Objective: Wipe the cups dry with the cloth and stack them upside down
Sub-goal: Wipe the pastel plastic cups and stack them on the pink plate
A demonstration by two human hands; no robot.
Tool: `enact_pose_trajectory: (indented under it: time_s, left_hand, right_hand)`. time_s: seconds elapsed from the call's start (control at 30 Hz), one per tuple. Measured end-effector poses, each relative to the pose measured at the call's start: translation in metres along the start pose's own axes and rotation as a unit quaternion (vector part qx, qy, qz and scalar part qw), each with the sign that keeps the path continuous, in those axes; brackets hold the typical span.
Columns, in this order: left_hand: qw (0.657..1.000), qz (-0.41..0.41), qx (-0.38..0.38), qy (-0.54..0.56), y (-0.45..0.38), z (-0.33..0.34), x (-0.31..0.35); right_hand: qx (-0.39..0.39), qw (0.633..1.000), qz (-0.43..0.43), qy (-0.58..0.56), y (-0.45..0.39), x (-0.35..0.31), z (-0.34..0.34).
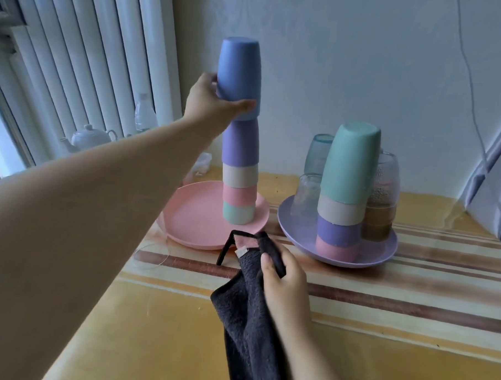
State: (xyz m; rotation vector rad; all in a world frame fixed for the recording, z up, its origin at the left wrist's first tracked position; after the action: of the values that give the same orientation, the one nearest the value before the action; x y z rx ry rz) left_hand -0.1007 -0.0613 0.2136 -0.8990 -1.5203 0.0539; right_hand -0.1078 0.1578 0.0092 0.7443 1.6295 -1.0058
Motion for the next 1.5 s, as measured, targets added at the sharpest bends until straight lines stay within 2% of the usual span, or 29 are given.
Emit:
enact_pose_trajectory:
  time_s: [0.13,0.3,0.43,0.53,0.63,0.73,0.77,0.83,0.93,1.0,1.13,1.27,1.37,1.5]
  left_hand:
    - [0.999,-0.034,0.007,0.006,-0.005,0.013,-0.028]
    - [0.997,-0.054,-0.046,-0.043,-0.004,0.027,-0.055]
    - [0.997,-0.063,-0.034,-0.017,0.002,0.028,-0.066]
    - [0.997,-0.051,-0.037,-0.049,0.003,0.026,-0.064]
    - [0.991,-0.012,-0.018,-0.131,0.013,0.023,-0.056]
    - [0.966,0.129,0.072,-0.212,0.045,0.016,-0.027]
    - [0.959,0.180,0.066,-0.206,0.060,0.022,-0.018]
    - [0.958,0.229,-0.011,-0.169,0.089,0.044,-0.012]
    - [0.966,0.174,-0.155,-0.107,0.122,0.086,-0.012]
    - [0.971,0.120,-0.194,-0.072,0.129,0.107,-0.010]
    - [0.979,0.027,-0.199,0.029,0.127,0.134,0.002]
    - [0.974,-0.040,-0.212,0.065,0.127,0.159,-0.002]
    - [0.972,-0.046,-0.227,0.043,0.131,0.170,-0.005]
    - [0.981,-0.020,-0.191,0.004,0.131,0.171,-0.003]
  right_hand:
    - [-0.005,1.000,0.000,-0.009,0.000,0.002,0.001]
    - [-0.012,1.000,0.004,-0.012,0.000,0.005,0.004]
    - [-0.015,1.000,0.008,-0.013,0.001,0.004,0.004]
    - [-0.017,1.000,0.007,-0.011,0.001,0.002,0.004]
    - [-0.019,1.000,0.016,-0.017,0.001,0.003,0.004]
    - [-0.010,0.999,0.026,-0.027,0.001,0.004,0.002]
    - [-0.006,0.999,0.031,-0.029,0.001,0.005,0.002]
    - [0.000,0.999,0.038,-0.030,0.000,0.007,0.001]
    - [0.006,0.999,0.041,-0.015,-0.002,0.007,-0.002]
    - [0.009,0.999,0.044,0.008,-0.003,0.006,-0.004]
    - [0.023,0.998,0.050,0.038,-0.003,0.009,-0.007]
    - [0.021,0.997,0.065,0.033,-0.003,0.015,-0.005]
    - [0.027,0.996,0.081,0.026,-0.003,0.018,-0.006]
    - [0.013,0.995,0.102,0.017,-0.002,0.021,-0.003]
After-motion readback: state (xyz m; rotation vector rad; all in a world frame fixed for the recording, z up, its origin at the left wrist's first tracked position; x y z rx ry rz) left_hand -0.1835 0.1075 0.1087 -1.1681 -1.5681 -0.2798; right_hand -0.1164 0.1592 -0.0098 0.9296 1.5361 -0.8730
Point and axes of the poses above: each hand's wrist, its own y-axis away from the middle knuckle, its own z-axis out of the palm, x = y × z, the point moved 8 cm from there along -y, towards the middle knuckle, and after that the axes turned 2 degrees about z, right-handed, at the moved point
